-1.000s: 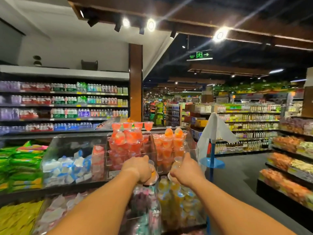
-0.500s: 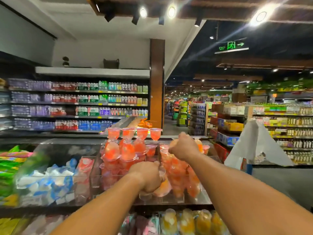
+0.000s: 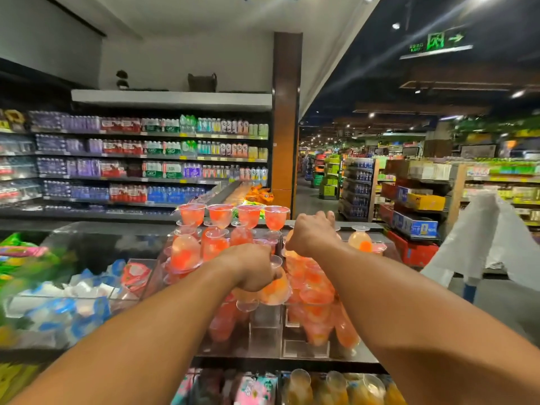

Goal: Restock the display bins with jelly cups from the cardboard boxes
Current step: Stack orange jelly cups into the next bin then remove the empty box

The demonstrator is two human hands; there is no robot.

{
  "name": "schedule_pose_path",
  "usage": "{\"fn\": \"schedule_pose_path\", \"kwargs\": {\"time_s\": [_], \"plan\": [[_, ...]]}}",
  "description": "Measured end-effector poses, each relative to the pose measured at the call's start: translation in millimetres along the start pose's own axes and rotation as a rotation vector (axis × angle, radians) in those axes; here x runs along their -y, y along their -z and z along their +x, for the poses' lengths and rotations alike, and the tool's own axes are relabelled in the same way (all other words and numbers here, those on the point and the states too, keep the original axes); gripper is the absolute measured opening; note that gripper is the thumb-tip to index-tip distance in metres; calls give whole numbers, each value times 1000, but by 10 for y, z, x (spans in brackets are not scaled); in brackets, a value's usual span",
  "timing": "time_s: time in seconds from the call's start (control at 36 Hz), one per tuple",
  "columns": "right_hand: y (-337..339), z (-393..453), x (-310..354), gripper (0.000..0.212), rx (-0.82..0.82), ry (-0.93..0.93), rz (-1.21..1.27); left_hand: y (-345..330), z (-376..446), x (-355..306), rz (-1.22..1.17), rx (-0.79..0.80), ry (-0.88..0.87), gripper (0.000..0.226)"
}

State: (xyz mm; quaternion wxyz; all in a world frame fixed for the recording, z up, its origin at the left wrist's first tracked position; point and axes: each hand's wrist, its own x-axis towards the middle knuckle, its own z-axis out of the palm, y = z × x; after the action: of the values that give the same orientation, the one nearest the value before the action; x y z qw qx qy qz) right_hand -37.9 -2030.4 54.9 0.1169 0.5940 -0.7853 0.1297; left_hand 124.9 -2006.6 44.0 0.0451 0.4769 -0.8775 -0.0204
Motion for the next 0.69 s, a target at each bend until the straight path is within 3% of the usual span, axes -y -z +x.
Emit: {"fn": "schedule_pose_path", "kwargs": {"time_s": [0.14,0.22,0.33,0.44,0.53,0.61,0.69], "plan": [[-89,116,-44,37,21,2,-43,36,65,-1,1,10,-31,22],[-115,160,-78,36,32,-14,-73,48,94,2,7,16,-41,23],[-142,178,-92,61,24,13,-97,61,123,11,23,14,-43,24],[46,52,-97,50,-113,185,73,100,158,37,9,9,-37,40],[217,-180,-125,48,50,321,296,188,147,10,19,10,-46,44],[229,-405,-171,68,229,340,323,252,182,-21,-23,-4,-50,43],[135,-497,-210,87,267,328,373,318,238,-77,-60,-27,-71,33]]}}
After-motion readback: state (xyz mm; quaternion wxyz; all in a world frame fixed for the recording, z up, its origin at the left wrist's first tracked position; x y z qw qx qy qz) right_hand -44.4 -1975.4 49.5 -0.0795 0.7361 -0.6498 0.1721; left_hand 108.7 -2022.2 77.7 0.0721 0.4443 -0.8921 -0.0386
